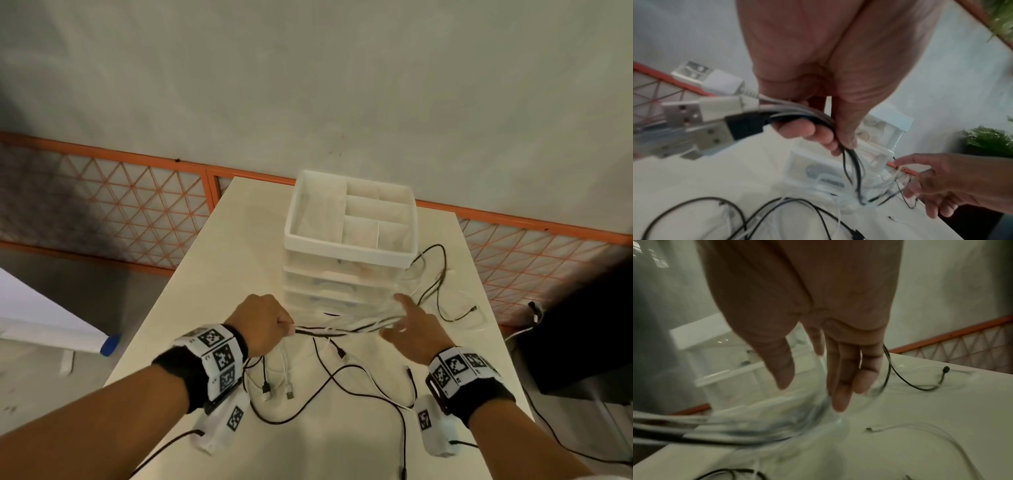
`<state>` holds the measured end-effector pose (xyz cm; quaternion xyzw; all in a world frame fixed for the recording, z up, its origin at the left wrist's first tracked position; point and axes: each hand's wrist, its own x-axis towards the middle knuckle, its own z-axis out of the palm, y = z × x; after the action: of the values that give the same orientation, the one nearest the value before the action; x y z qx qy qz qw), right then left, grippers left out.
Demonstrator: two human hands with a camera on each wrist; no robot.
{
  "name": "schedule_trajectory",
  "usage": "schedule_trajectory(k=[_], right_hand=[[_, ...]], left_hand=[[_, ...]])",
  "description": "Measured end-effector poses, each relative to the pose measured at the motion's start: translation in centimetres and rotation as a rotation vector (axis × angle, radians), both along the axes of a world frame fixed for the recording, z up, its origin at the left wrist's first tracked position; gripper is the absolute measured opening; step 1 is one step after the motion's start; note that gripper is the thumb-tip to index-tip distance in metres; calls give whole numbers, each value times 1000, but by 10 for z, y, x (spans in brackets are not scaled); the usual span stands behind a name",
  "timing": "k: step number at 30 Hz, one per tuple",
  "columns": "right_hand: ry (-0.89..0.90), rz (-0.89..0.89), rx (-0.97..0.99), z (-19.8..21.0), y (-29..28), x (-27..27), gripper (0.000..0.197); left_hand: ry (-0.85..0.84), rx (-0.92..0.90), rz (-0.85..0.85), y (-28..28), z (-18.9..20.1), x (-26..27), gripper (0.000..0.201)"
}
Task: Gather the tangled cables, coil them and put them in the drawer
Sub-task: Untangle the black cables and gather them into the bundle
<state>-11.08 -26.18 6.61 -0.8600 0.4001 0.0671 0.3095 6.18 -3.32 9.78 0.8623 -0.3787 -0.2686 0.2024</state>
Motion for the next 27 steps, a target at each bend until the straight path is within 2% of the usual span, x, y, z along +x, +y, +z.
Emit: schedule_trajectory(k=[3,5,8,10,13,15,18,19,23,25,27], right_hand=[[-103,177,158,16,35,10,78],[-138,275,301,18,65,18,72],[-133,298,408,4,90,27,26],[-179,226,363,-7,87,27,8],[-310,140,78,-20,78,30,2],[-309,180,-20,-29,82,31,15],[-230,296,103,-44,96,25,53],[-219,329,122,-47,100,21,57],[-131,469,5,-64,113,16,33],[-63,574,-55,-72,119,19,24],[34,673,-66,-84,124,21,24]], left_hand=[[25,-53,-19,-5,-9,-9,21],[25,-161,-56,-9,-4,-14,21],[-5,-292,-115,-9,8,-17,21],[-28,-209,-169,-2,8,-14,28],[68,13,-185,7,-4,-15,43],[85,92,-148,6,-11,-18,39],[61,132,-20,8,-19,-16,34],[72,125,40,11,-24,-13,33],[130,62,191,21,-39,-6,28],[146,56,177,24,-44,-5,26],[152,57,144,25,-45,-8,23]])
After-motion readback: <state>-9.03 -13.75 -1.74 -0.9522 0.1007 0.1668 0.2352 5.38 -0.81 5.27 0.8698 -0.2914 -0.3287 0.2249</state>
